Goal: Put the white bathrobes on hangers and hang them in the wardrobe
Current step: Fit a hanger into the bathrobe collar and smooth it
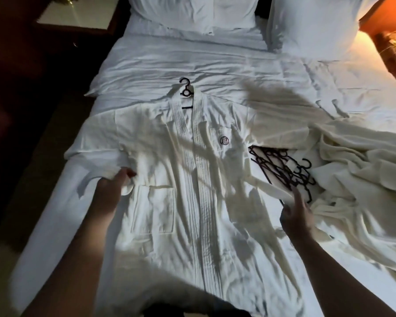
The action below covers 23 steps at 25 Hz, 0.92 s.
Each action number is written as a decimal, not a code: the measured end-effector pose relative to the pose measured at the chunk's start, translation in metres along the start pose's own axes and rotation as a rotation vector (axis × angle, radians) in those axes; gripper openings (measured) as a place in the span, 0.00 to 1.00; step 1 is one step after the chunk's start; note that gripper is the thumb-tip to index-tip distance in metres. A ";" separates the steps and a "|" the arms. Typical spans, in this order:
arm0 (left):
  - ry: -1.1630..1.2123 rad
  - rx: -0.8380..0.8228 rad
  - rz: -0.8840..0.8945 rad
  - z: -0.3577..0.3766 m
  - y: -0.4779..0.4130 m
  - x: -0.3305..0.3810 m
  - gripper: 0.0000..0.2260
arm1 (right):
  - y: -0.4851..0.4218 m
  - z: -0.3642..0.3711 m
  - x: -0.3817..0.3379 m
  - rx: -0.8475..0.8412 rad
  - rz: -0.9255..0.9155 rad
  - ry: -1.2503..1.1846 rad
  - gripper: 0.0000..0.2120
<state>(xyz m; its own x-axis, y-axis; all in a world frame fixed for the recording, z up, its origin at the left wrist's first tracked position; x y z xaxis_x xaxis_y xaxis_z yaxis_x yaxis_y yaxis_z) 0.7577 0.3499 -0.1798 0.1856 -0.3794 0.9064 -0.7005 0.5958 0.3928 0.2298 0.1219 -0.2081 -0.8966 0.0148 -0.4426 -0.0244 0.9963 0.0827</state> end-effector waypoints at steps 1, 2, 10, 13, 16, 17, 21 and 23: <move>-0.057 -0.016 0.013 0.017 0.015 0.003 0.10 | -0.002 -0.012 -0.011 0.077 -0.030 -0.088 0.27; -0.118 -0.010 -0.006 0.031 0.031 0.006 0.11 | -0.005 -0.025 -0.017 0.123 -0.016 -0.149 0.23; -0.128 0.144 0.078 0.059 0.105 0.045 0.09 | -0.024 -0.028 0.022 -0.416 0.405 -0.774 0.26; -0.114 0.105 0.088 0.067 0.119 0.058 0.10 | 0.001 -0.018 0.038 -0.695 0.405 -0.568 0.31; -0.117 0.033 0.077 0.078 0.120 0.064 0.10 | 0.028 -0.009 0.052 -0.952 0.139 0.272 0.37; -0.125 0.013 0.082 0.080 0.119 0.068 0.10 | 0.029 -0.014 0.050 -0.890 0.055 0.475 0.32; -0.180 -0.010 0.105 0.075 0.109 0.074 0.11 | 0.009 -0.051 0.031 -0.359 0.088 0.281 0.23; -0.163 0.006 0.094 0.066 0.105 0.073 0.11 | -0.001 -0.064 0.015 -0.241 0.128 0.042 0.26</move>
<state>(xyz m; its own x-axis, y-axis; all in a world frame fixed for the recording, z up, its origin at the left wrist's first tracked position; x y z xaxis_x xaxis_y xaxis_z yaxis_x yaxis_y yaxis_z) 0.6523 0.3384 -0.0829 0.0058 -0.4322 0.9017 -0.7134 0.6301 0.3066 0.1880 0.1159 -0.1574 -0.9165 0.1305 -0.3783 -0.0099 0.9376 0.3475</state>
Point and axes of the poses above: each hand's wrist, its own y-axis away from the middle knuckle, its own z-axis out of the palm, x = y × z, the point moved 9 cm from there along -y, towards the middle knuckle, and after that the axes turned 3 degrees about -z, right-handed, at the moved point
